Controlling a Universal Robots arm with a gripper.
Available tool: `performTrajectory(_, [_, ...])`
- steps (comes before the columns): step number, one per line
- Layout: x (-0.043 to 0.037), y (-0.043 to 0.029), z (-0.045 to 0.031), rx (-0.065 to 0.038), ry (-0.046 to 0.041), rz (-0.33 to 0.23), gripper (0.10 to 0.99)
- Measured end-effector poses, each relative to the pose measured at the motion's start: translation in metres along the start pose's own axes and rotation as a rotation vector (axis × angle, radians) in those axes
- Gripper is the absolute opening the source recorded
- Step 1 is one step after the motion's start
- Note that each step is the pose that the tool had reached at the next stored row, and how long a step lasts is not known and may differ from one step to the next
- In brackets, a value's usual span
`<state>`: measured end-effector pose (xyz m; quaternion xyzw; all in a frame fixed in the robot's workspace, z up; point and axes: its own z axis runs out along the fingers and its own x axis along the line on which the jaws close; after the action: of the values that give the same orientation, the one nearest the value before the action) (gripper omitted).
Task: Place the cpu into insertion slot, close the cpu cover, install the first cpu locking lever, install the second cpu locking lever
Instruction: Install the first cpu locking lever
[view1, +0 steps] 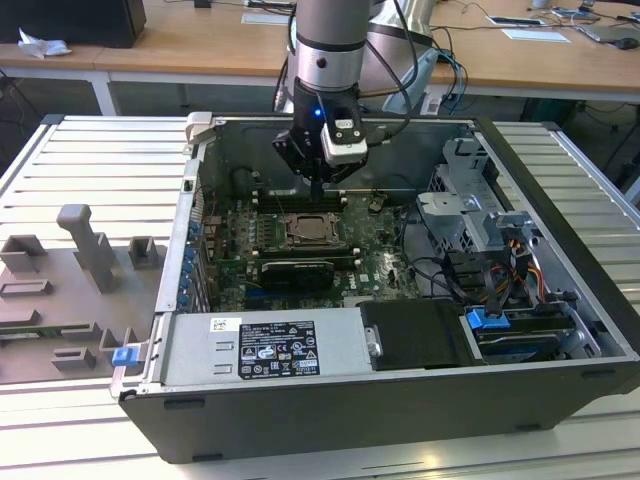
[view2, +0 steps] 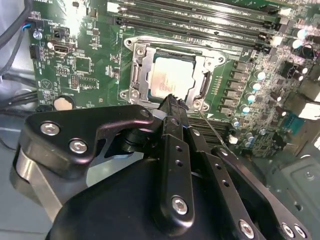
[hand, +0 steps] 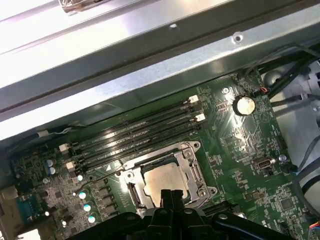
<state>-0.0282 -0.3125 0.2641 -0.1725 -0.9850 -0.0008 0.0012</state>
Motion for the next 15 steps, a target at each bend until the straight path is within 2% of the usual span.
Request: performTrajectory(15, [-0.0013,0.0004,0.0,-0.002,0.0013,-0.147,0.106])
